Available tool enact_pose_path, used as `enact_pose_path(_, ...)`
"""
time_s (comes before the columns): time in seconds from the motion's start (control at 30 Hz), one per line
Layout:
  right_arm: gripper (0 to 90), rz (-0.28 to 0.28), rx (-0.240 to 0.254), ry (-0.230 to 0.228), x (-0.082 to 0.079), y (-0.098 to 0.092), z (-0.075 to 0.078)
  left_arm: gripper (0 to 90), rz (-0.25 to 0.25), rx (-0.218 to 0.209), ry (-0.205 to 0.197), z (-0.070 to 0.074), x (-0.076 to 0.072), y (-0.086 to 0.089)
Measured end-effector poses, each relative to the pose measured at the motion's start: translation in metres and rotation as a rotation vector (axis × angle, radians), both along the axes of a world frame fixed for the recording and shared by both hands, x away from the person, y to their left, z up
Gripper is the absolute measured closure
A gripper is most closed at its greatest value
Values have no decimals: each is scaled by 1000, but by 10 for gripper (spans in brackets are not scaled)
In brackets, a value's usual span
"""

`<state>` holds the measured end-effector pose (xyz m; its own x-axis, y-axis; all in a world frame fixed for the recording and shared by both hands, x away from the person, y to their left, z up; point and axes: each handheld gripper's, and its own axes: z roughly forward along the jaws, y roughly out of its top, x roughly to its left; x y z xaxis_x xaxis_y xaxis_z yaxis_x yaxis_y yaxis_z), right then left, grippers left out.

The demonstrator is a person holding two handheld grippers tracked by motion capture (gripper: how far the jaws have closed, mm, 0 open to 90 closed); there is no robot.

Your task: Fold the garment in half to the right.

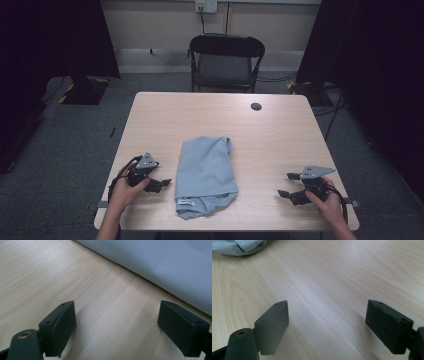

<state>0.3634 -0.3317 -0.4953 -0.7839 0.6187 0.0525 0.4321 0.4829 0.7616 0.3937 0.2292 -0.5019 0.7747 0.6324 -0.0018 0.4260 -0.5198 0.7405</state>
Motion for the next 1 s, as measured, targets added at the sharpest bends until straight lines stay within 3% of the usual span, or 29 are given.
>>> enact_pose_path(1.0,181,-42,-10,7,-9,-29,-1,147,-10,2,-1,0,-1,0)
